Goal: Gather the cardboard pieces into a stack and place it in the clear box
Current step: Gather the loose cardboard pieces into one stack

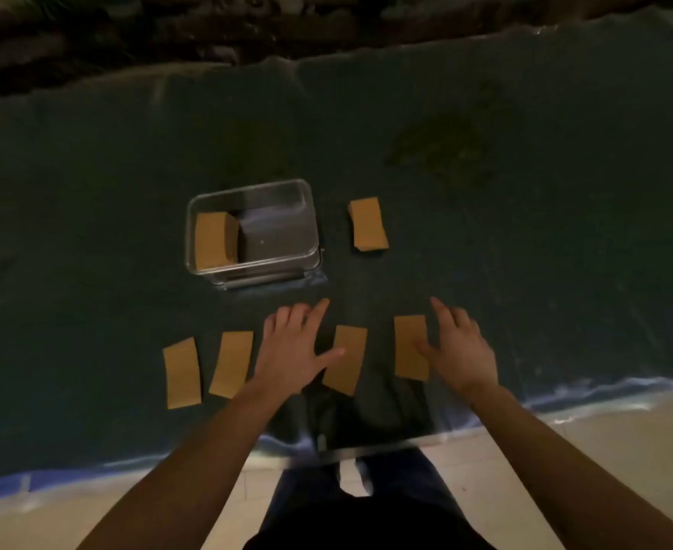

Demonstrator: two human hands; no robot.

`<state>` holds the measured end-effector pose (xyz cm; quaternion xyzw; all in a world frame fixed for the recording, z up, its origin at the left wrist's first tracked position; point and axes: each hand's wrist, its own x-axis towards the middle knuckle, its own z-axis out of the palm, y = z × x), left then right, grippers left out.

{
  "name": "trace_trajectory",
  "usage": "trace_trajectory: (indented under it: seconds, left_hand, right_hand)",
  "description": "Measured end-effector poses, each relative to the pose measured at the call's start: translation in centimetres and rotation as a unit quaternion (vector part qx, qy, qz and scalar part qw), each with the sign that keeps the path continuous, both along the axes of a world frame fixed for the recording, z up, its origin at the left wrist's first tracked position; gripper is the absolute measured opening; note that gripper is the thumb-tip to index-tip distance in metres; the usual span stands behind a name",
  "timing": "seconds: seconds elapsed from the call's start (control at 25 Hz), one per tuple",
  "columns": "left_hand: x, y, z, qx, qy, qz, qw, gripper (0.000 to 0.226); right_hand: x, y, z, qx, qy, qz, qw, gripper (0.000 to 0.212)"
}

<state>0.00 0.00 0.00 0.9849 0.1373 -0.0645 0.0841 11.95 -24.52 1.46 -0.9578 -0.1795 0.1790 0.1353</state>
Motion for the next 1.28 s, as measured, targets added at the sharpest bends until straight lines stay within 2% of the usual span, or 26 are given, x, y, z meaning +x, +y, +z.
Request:
trace_trajectory:
  seconds: [0.2,0.32,0.48,0.6,0.72,0.84,0.92,1.0,1.04,1.12,1.2,1.28]
  left_hand:
    - [1.5,-0.5,-3.6,-0.042,0.102,-0.023,0.994,0.091]
    - [1.4,-1.3,-5.2,-0.056,0.115,-0.037,0.991,0.093]
    - [1.5,-1.7,-6.0,-0.062,0.114,-0.036,0.991,0.092]
    - [1.8,-1.7,-6.1,-0.074,0.108,-0.032,0.991,0.089]
    - [2.3,-2.0,-5.9,-0.087,0.092,-0.019,0.992,0.084]
    - [2.7,-2.3,-5.5,-0.091,0.074,-0.012,0.993,0.075]
    - [2.6,-2.3,-5.2,-0.105,0.047,-0.009,0.993,0.062]
    - [2.3,-2.0,-4.8,-0.171,0.015,0.011,0.985,0.037]
    - [2.2,-1.7,-4.4,-0.231,0.008,0.042,0.972,0.024]
    - [2.1,-1.1,-3.6,-0.377,0.022,0.128,0.917,0.014]
    - [2.0,-0.3,-2.7,-0.477,0.022,0.188,0.858,0.015]
    - [1.8,0.4,-1.4,-0.534,0.007,0.209,0.819,0.013]
  right_hand:
    - [0.8,2.0,-2.7,-0.096,0.146,-0.009,0.985,0.089]
    - [1.0,2.5,-4.1,-0.11,0.157,-0.008,0.981,0.092]
    - [1.1,2.7,-5.3,-0.131,0.156,-0.014,0.979,0.083]
    - [1.2,2.9,-5.8,-0.111,0.142,-0.031,0.983,0.067]
    - [1.6,3.2,-6.1,-0.105,0.158,-0.049,0.981,0.072]
    - [1.8,3.6,-6.3,-0.077,0.148,-0.067,0.984,0.057]
    - [1.8,3.9,-6.3,-0.026,0.133,-0.093,0.986,0.044]
    - [1.7,3.9,-6.1,0.062,0.139,-0.134,0.979,0.034]
    - [1.6,4.0,-6.0,0.111,0.16,-0.151,0.969,0.03]
    - [1.1,4.2,-5.4,0.215,0.241,-0.184,0.928,0.023]
    - [0.2,4.9,-4.3,0.326,0.354,-0.213,0.85,0.029]
    - [-0.7,6.0,-3.4,0.359,0.429,-0.223,0.798,0.031]
